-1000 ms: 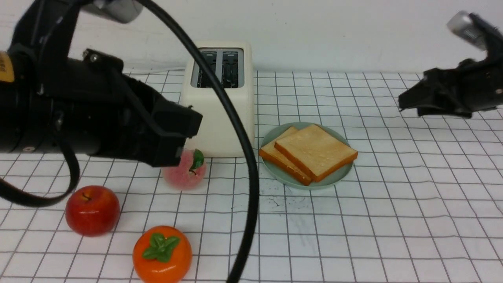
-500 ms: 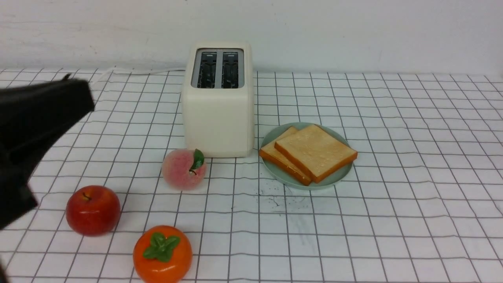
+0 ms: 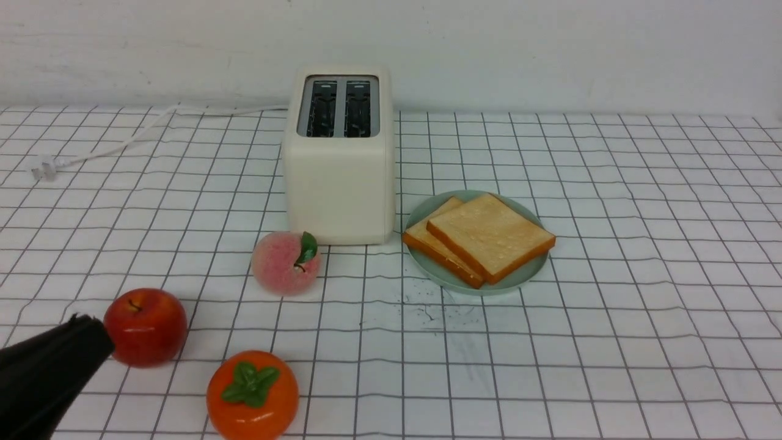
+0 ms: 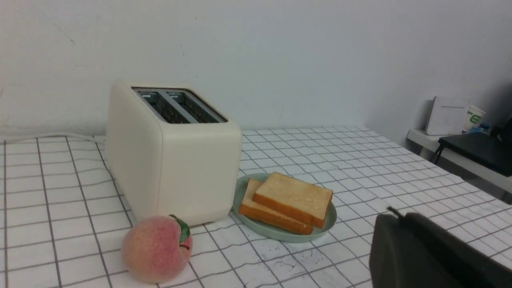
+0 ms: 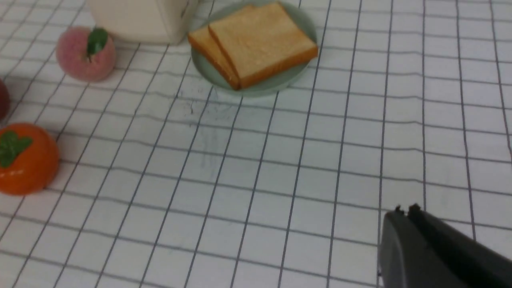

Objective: Take toasted bread from bread machine on white checkered table place on plate.

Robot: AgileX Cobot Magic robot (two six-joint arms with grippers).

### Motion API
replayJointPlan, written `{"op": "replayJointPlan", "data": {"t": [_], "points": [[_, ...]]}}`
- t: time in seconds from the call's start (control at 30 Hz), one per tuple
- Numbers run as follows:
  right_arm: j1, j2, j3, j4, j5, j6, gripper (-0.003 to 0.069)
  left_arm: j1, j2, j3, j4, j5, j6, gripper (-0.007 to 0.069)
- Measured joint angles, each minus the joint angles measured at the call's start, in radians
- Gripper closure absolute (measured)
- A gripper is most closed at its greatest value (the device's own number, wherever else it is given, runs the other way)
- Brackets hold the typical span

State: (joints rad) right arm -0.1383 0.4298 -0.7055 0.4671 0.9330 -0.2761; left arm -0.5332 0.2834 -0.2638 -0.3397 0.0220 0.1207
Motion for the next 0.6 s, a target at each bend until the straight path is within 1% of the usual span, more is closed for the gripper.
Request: {"op": "replayJointPlan", "data": {"t": [0.17, 0.23, 0.27, 0.4, 0.6], "points": [[0.0, -0.046, 0.179, 0.044, -0.256, 0.007, 0.0658, 0.0, -0.001, 0.011, 0.0, 0.043, 0.0, 0.0638], [0.0, -0.046, 0.215, 0.046, -0.297, 0.009, 0.0659, 0.0, -0.001, 0.011, 0.0, 0.054, 0.0, 0.0638], [0.0, -0.046, 0.264, 0.046, -0.36, 0.009, 0.0657, 0.0, -0.001, 0.011, 0.0, 0.066, 0.0, 0.0638], [0.0, -0.046, 0.344, 0.05, -0.393, 0.01, 0.0655, 0.0, -0.001, 0.011, 0.0, 0.072, 0.0, 0.0638], [0.0, -0.046, 0.42, 0.05, -0.393, 0.01, 0.0652, 0.0, -0.001, 0.011, 0.0, 0.075, 0.0, 0.0638]]}}
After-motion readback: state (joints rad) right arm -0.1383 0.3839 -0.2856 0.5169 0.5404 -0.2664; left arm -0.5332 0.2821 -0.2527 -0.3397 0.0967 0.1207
